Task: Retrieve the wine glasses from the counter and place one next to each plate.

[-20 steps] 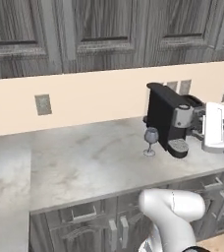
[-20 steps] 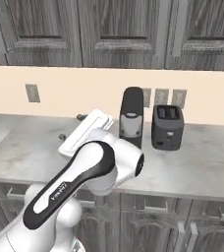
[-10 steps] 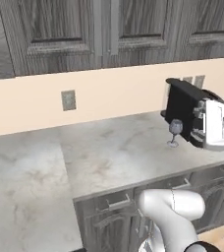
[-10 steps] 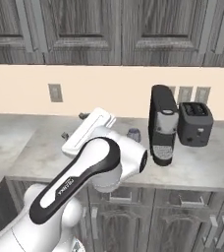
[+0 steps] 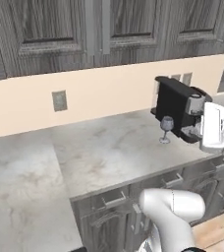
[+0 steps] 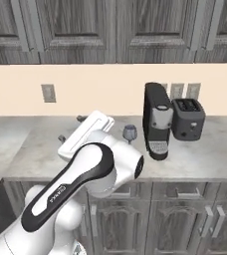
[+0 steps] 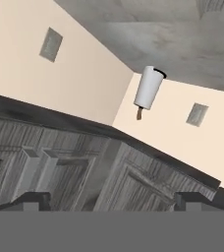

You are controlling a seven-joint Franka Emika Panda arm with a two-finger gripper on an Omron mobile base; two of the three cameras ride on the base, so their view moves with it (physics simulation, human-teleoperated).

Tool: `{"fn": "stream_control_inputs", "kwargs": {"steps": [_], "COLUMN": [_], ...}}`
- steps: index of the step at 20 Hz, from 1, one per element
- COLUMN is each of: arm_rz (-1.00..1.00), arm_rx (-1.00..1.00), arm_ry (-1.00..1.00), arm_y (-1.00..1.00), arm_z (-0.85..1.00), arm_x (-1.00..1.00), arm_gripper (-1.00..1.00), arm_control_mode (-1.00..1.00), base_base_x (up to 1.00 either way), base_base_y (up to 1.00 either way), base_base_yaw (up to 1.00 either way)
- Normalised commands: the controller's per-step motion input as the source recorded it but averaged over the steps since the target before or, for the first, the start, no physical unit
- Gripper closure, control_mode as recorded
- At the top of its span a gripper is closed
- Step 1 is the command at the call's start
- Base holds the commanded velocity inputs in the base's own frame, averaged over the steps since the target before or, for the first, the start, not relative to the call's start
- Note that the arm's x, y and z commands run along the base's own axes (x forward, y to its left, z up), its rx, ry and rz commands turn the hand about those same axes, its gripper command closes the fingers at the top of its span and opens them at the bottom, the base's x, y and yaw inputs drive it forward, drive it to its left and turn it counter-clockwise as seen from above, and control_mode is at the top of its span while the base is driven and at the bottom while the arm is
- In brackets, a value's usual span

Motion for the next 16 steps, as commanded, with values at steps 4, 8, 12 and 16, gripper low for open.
{"fn": "stream_control_inputs", "kwargs": {"steps": [4, 8, 12, 16], "arm_rz": [0.0, 0.0, 0.0, 0.0], "arm_rx": [0.0, 0.0, 0.0, 0.0], "arm_ry": [0.0, 0.0, 0.0, 0.0], "arm_y": [0.0, 0.0, 0.0, 0.0], "arm_z": [0.0, 0.0, 0.0, 0.0], "arm_x": [0.0, 0.0, 0.0, 0.0], "arm_gripper": [-1.0, -1.0, -1.0, -1.0], "arm_control_mode": [1.0, 1.0, 1.0, 1.0], "base_base_x": [-0.01, 0.05, 0.48, 1.0], "base_base_y": [0.03, 0.21, 0.02, -0.11], "base_base_yaw": [-0.47, -0.27, 0.0, 0.01]}}
